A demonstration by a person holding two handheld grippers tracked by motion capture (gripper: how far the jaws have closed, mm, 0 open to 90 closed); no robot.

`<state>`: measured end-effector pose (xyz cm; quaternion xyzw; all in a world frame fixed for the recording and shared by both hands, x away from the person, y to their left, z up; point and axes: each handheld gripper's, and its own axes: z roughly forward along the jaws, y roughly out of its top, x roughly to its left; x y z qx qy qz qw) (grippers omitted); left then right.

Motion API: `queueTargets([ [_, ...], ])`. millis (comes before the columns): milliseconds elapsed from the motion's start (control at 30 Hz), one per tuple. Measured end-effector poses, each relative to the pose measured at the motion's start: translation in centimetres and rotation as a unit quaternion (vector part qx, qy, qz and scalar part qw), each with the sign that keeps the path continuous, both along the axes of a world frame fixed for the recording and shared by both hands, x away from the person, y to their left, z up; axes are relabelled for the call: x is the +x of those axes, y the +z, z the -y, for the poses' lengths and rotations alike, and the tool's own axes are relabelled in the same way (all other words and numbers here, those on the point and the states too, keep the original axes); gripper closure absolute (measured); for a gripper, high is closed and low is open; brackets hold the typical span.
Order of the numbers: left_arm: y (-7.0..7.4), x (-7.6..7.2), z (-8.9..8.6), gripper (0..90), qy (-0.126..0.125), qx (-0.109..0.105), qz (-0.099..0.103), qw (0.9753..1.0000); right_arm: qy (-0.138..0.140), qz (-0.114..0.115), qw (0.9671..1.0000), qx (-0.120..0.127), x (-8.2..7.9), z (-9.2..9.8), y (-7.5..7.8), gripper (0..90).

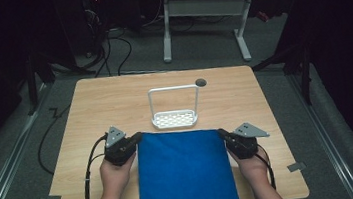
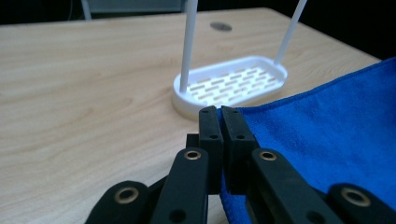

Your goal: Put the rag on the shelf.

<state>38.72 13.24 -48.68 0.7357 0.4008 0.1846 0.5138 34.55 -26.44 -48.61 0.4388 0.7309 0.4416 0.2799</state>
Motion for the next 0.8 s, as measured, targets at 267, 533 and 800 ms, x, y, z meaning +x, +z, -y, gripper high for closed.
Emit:
queueTargets([
  [267, 2.3, -1.5, -0.9, 88.1, 0.009, -0.029, 0.047, 0.9984, 0.003, 0.044, 0.9988, 0.021, -1.3, 0.1, 2.2, 89.3],
  [533, 4.2, -2.8, -1.2, 88.1, 0.007, -0.044, 0.082, 0.9956, 0.012, 0.079, 0.9961, 0.036, -2.7, -0.1, 4.1, 89.4],
  [800, 6.5, -4.1, -1.3, 88.1, 0.001, -0.062, 0.119, 0.991, 0.018, 0.119, 0.9916, 0.047, -4.0, -0.3, 6.2, 89.4],
])
